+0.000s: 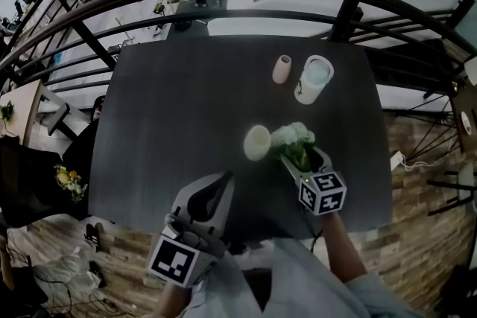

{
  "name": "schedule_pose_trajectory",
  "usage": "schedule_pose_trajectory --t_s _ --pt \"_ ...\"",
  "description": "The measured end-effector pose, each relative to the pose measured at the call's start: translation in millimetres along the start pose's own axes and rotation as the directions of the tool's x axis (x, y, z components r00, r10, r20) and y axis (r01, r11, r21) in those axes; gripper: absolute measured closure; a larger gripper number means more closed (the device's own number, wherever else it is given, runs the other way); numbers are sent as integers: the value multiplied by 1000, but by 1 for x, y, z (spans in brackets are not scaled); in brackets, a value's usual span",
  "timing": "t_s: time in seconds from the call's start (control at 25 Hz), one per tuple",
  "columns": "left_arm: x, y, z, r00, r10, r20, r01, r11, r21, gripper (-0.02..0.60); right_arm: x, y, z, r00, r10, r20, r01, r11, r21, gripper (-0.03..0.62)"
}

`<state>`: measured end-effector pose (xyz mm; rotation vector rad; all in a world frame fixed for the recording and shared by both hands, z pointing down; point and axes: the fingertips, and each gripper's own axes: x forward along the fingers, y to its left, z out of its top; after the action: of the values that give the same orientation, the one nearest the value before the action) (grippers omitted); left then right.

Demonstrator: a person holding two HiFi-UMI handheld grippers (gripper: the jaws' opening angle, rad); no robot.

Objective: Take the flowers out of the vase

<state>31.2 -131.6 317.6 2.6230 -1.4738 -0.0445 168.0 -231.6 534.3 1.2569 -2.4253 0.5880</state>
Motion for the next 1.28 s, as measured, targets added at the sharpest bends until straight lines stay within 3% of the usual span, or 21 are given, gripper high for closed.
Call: schedule_pose_trajectory --t_s 0.28,0.84,1.08,1.28 --pt "-9 0 7 999 -38 17 38 999 10 581 -27 29 46 989 -1 150 3 1000 -14 310" --pt "-21 3 14 994 -107 29 107 994 19 581 -84 101 132 925 71 373 -27 992 -123 343" --pt "-26 6 20 991 -124 42 123 992 25 581 -104 120 147 903 56 427 12 988 -154 424" --pt "-28 7 24 990 -133 46 132 991 32 581 -119 129 154 883 50 468 24 988 -151 534"
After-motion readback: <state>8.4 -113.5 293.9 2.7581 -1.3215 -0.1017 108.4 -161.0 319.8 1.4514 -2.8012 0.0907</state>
